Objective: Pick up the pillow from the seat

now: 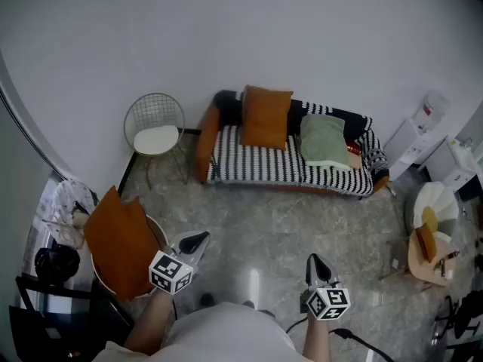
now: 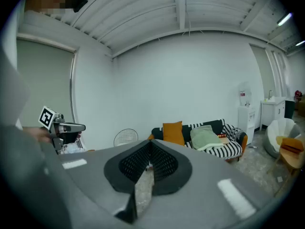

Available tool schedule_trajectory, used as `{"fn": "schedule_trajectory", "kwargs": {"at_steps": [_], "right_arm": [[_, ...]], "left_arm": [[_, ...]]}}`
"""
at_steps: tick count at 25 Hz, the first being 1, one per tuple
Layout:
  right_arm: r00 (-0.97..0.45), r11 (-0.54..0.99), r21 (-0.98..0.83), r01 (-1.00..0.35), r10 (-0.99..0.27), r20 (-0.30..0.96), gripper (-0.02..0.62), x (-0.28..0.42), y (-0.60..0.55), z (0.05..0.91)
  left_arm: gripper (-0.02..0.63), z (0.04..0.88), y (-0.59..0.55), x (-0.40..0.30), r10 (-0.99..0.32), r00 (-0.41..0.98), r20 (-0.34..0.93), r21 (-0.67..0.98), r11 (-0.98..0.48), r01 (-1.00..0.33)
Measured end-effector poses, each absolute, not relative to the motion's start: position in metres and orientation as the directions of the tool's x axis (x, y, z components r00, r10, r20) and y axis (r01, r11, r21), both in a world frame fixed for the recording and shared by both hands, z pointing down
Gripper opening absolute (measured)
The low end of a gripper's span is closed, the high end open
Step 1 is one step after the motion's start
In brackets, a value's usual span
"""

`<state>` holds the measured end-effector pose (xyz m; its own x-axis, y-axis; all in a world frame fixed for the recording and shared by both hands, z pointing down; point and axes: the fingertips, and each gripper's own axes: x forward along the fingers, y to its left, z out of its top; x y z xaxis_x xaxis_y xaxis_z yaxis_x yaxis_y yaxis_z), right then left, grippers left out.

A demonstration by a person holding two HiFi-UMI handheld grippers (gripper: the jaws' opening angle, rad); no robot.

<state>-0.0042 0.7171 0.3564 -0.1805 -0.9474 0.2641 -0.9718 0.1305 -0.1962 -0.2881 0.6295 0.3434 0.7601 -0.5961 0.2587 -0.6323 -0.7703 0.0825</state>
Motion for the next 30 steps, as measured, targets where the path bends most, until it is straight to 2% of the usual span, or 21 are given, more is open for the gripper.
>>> {"fn": "schedule_trajectory", "kwargs": {"at_steps": [21,30], "right_arm": [[-0.23,0.192,-0.17,-0.966,-0.943,0.239,0.005,0.005,0.742,0.351],[-0.234,0.196,-0.162,-0.967,-0.936,0.262,0.005,0.045,0.763,0.361]], "left_arm": [[-0.002,0.355,0.66,-0.276,-0.616,0.734,0.288,0.083,-0.747,-0.659],[-0.002,0.364,0.681,-0.24,-0.629,0.717,0.301,0.09,-0.73,-0.678]]}}
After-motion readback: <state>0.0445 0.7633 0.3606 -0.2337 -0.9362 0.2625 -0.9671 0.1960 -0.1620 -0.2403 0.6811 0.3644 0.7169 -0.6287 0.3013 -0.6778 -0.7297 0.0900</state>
